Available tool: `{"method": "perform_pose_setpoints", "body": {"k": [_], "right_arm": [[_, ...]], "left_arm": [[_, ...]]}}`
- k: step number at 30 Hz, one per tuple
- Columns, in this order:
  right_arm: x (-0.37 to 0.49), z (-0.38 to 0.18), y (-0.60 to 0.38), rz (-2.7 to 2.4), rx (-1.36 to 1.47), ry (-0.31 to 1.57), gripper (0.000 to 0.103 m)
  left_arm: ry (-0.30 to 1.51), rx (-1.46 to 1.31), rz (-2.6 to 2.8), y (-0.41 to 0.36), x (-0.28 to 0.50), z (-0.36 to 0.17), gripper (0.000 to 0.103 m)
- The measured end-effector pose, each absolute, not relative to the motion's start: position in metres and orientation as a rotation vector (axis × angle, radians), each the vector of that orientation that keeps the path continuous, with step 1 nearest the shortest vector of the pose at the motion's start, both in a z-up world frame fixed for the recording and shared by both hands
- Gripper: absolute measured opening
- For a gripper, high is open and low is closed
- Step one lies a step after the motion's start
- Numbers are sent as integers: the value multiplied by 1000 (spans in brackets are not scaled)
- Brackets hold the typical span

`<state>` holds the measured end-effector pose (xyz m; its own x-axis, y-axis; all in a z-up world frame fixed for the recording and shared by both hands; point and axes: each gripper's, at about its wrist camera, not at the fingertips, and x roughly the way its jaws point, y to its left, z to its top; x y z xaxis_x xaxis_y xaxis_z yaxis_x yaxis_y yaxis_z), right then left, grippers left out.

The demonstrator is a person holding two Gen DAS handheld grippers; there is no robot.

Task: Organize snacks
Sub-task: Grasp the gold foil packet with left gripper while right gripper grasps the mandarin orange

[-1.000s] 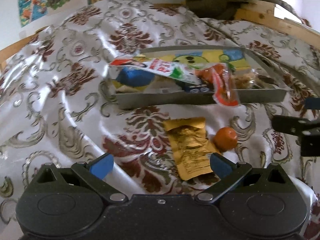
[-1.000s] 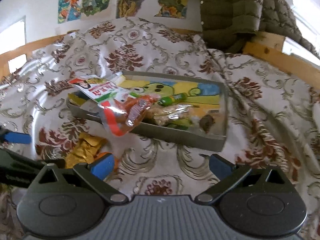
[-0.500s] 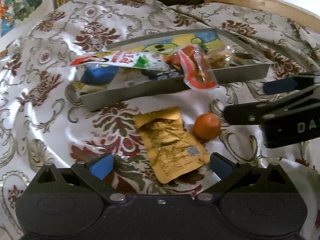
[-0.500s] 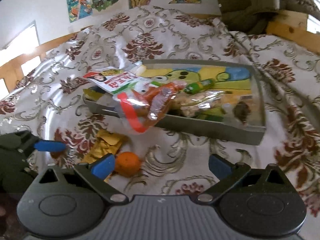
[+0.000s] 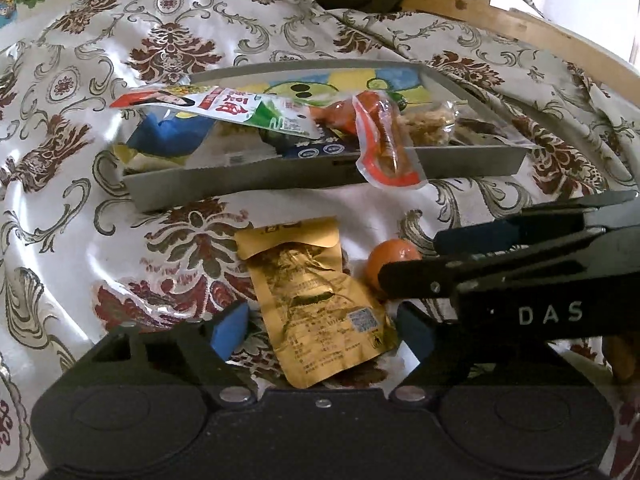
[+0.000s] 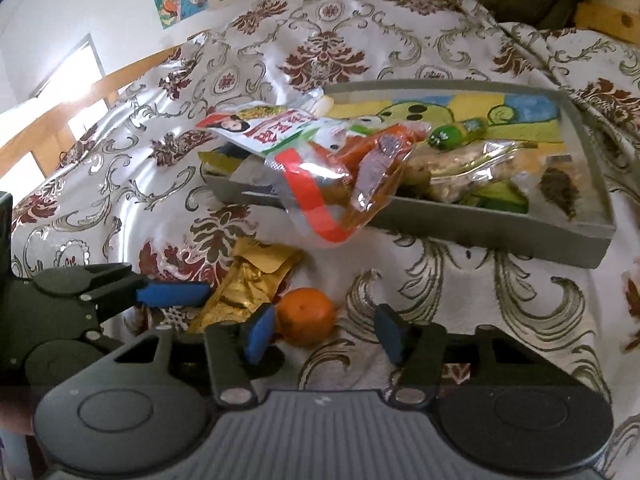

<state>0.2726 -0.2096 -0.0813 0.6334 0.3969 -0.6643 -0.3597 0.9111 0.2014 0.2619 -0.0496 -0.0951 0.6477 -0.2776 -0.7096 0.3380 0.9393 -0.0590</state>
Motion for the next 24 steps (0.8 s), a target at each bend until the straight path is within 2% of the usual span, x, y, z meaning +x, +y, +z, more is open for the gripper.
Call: {"method": "perform_pose_setpoints", "body": {"k": [5,13,24], "right_arm": [[275,-84,-209,437,79,786,58],[282,-88,-215,457,163,806,49],[287,-90,-222,459,248,817,46]], "left_arm": [[800,67,-317,-47,262,-94,69],[801,25,-295,-42,263,-94,62],[825,-11,-227,-39,260,-85,49]]}}
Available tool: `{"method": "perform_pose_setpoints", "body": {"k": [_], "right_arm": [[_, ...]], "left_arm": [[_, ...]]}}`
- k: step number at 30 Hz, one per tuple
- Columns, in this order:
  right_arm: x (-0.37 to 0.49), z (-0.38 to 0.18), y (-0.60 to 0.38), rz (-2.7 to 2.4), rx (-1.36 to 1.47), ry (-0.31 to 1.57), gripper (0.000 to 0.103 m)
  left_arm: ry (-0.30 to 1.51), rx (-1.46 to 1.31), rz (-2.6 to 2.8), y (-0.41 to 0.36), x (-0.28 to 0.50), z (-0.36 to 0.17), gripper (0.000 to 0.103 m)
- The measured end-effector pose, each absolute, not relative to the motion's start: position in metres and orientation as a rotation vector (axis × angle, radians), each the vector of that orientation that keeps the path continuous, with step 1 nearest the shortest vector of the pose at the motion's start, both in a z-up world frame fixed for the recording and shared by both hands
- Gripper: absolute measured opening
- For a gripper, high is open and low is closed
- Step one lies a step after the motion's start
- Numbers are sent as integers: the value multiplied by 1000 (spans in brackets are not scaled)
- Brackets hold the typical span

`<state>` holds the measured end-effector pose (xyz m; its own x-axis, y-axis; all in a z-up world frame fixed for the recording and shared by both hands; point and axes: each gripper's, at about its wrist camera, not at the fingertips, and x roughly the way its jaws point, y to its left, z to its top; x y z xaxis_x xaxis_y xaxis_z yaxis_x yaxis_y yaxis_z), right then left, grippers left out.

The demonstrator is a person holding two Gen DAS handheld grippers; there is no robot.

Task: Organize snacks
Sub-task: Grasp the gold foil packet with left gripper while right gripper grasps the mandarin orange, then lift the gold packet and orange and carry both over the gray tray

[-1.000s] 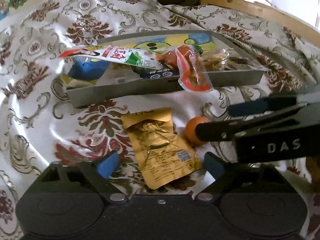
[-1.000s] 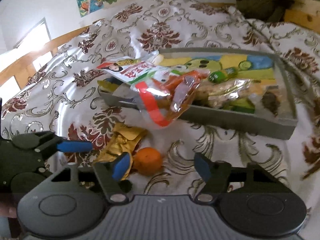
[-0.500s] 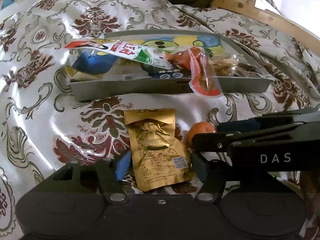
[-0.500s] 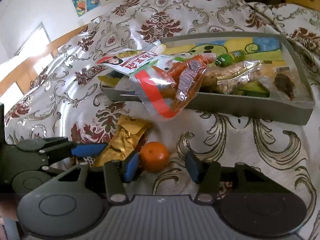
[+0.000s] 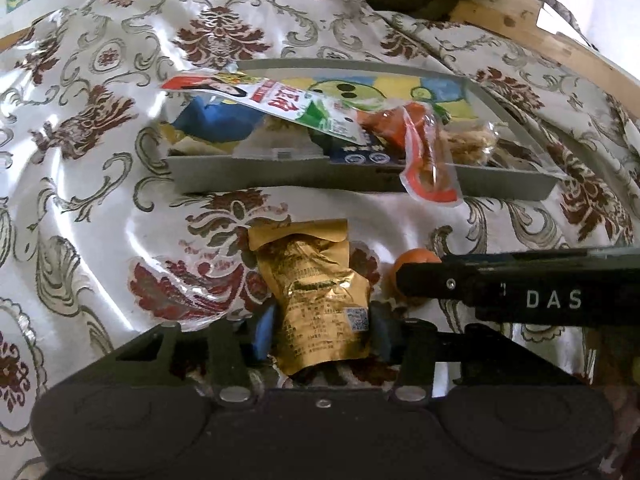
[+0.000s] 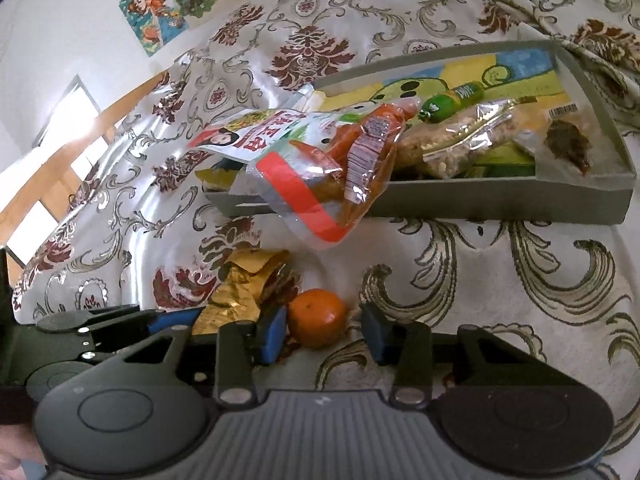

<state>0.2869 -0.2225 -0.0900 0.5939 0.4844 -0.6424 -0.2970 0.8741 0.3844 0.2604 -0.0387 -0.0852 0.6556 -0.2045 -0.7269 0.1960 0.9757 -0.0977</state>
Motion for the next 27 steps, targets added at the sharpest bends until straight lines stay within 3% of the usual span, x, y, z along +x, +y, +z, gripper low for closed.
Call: {"method": "perform_pose_setpoints", "body": {"k": [5,8,18,27], "right_arm": [[287,-92,-223,466,253,815,48],[287,-93,-223,485,270,813,35],[285,-85,-221,478,255,802,35],[277,-63,-228,476,256,763,35]], "left_arm": [[826,-19,-222,-37,261,-85,47],[819,-30,-224,-35,260,-83,42],[795,-74,-222,-31,256,-76,33],[775,-160,-221,-20,245,-63,32]]}}
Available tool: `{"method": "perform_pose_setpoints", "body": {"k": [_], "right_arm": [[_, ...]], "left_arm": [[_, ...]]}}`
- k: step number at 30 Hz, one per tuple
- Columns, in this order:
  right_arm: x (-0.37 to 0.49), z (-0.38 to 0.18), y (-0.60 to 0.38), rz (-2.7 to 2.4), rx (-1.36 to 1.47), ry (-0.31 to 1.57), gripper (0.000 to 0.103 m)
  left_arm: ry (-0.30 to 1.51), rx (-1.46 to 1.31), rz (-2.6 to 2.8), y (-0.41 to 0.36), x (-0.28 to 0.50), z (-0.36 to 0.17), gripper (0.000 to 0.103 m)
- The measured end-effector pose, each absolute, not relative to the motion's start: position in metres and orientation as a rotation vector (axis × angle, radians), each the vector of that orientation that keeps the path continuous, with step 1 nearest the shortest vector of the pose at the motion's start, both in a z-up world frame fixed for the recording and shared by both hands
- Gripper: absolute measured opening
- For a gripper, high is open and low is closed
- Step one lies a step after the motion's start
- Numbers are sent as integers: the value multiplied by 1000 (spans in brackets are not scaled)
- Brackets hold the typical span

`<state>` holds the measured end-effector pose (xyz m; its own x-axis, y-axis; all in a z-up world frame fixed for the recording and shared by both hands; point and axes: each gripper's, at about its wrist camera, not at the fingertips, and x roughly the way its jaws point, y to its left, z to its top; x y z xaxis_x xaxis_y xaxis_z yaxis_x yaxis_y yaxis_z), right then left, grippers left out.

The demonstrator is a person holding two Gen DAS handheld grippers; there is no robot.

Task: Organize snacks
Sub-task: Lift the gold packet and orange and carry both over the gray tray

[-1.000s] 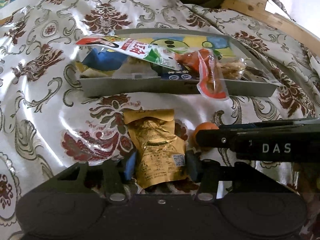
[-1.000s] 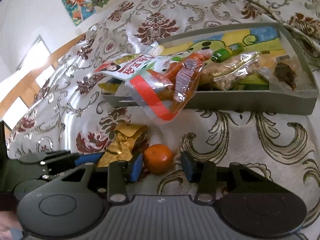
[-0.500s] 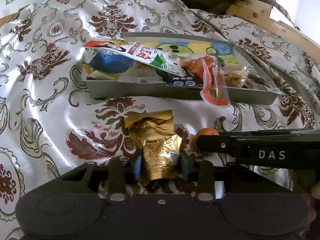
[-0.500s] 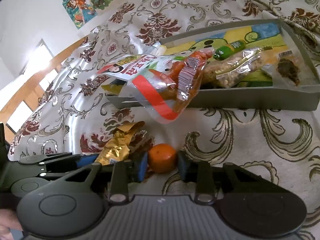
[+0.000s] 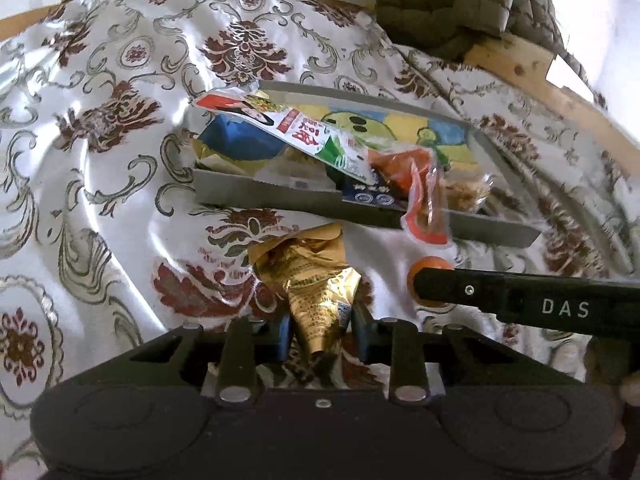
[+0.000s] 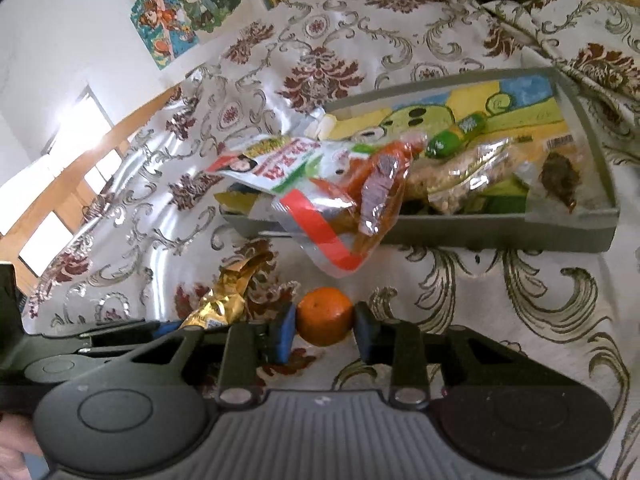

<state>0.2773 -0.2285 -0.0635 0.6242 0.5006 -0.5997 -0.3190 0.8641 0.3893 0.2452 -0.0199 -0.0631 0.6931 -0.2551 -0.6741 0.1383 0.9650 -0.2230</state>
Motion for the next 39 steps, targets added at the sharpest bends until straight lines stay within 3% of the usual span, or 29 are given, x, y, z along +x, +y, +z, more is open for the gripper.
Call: {"method": "perform_pose_setpoints", "body": {"k": [21,39], "right_arm": [[282,-11,-293,317,431,517,35],[307,-38,-311,86,303,508,35]], "left_arm": [[513,-156,-367,-65,252,-7,32],[634,-125,-398,-118,361,-24,32]]}}
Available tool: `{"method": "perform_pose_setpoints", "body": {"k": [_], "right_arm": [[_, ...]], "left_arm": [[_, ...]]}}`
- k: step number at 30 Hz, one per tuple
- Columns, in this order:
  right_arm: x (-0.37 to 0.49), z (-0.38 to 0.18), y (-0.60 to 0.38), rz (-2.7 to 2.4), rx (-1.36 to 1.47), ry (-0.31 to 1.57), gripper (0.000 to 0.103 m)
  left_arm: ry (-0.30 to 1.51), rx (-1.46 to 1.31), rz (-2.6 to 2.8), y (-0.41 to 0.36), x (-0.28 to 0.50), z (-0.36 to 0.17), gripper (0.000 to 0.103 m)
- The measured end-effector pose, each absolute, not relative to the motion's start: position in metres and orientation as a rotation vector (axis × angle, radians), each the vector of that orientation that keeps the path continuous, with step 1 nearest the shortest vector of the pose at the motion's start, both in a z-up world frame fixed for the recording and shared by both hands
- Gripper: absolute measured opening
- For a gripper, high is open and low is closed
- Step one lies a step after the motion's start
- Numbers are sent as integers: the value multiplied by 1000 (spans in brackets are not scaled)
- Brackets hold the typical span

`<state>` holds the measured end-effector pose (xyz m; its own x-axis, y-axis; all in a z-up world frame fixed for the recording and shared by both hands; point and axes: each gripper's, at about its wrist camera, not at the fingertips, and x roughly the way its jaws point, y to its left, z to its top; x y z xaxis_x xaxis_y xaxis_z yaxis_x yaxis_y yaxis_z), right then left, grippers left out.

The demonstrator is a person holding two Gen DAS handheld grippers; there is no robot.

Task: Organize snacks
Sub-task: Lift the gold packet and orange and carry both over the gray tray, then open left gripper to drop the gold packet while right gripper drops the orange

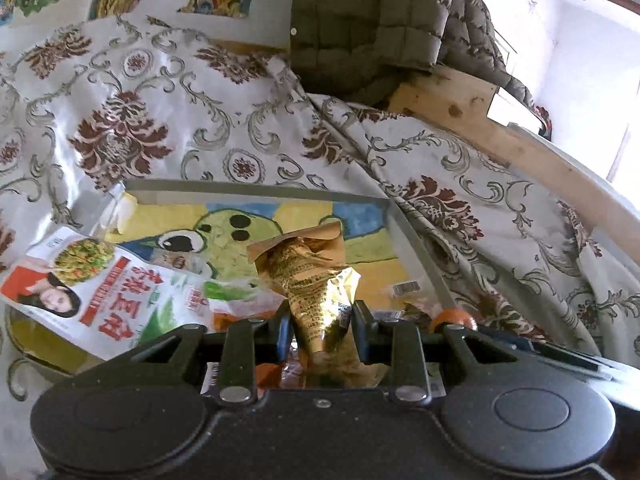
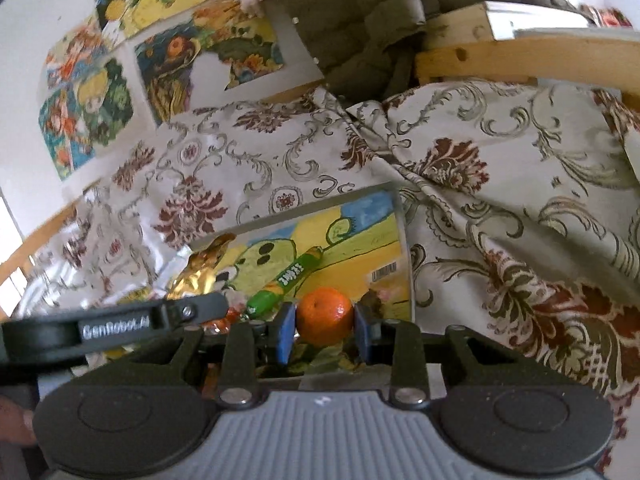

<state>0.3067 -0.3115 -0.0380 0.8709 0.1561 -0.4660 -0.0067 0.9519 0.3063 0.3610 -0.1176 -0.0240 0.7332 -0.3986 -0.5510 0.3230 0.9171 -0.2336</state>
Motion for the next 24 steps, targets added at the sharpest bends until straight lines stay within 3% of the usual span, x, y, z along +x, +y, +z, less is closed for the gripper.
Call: {"method": "perform_pose_setpoints", "body": {"k": [24], "right_arm": [[306,-43,-288,82,150,537,38]], "left_arm": [[688,-70,-330,-122,371,-26,34]]}}
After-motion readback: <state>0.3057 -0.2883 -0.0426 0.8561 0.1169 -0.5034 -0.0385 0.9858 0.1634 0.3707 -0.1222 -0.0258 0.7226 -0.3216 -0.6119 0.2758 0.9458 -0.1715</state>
